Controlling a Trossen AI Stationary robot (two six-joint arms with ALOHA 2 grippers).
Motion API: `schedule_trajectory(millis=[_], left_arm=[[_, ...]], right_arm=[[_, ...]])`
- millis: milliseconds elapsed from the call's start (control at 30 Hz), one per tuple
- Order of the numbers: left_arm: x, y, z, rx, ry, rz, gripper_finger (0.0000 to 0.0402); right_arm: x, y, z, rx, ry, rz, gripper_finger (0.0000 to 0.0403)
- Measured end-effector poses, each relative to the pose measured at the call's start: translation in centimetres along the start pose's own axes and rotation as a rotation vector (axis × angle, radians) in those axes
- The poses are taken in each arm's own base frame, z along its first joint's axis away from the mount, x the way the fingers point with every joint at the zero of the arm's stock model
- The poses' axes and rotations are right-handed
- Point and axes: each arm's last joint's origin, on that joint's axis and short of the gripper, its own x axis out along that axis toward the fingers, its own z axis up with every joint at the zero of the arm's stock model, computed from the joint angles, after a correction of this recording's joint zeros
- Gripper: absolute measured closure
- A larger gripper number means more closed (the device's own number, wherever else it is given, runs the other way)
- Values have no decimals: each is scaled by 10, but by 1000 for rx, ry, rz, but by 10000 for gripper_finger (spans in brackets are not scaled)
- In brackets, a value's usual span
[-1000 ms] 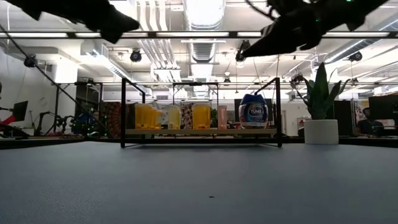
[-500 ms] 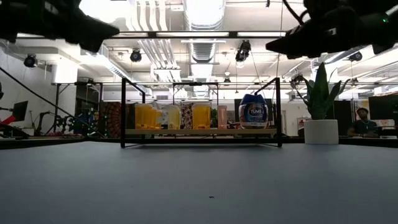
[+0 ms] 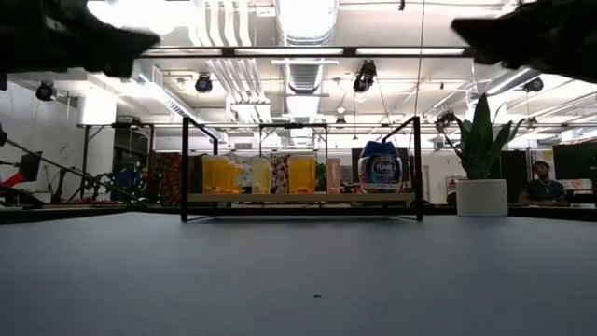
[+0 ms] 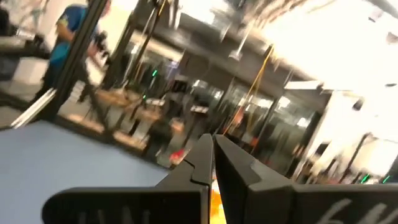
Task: Pick and place medicine bottles onto shelf by color
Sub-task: Return to Home Position
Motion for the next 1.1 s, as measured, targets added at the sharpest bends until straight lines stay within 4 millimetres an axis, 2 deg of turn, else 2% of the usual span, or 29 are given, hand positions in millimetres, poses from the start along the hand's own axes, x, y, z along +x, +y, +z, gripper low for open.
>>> schedule_trajectory(millis=[100,200,333,433,533,667,800,1067,1100], left_arm=[[-10,2,5,29,-81,22,394],[-18,2,6,36,-144,40,394],[-18,-1,-12,41,-49,58,394],[-15,-2,-21,42,-12,95,394],[-12,-6,-37,51,79,68,394],[-10,-8,-44,58,143,51,394],[-7,-10,-49,63,204,33,394],[-4,-12,-57,71,285,11,394],[-3,-12,-58,71,292,8,394]], right_arm=[[-15,-7,13,-50,-130,-75,394],[-24,-10,22,-108,-215,-70,394],[-33,-14,33,-157,-331,-80,394],[-42,-19,40,-144,-373,-177,394],[-47,-25,41,-56,-336,-332,394],[-55,-33,41,16,-250,-578,394],[-58,-37,38,65,-160,-741,394],[-57,-37,33,32,-63,-790,394],[-57,-37,33,69,-74,-781,394]])
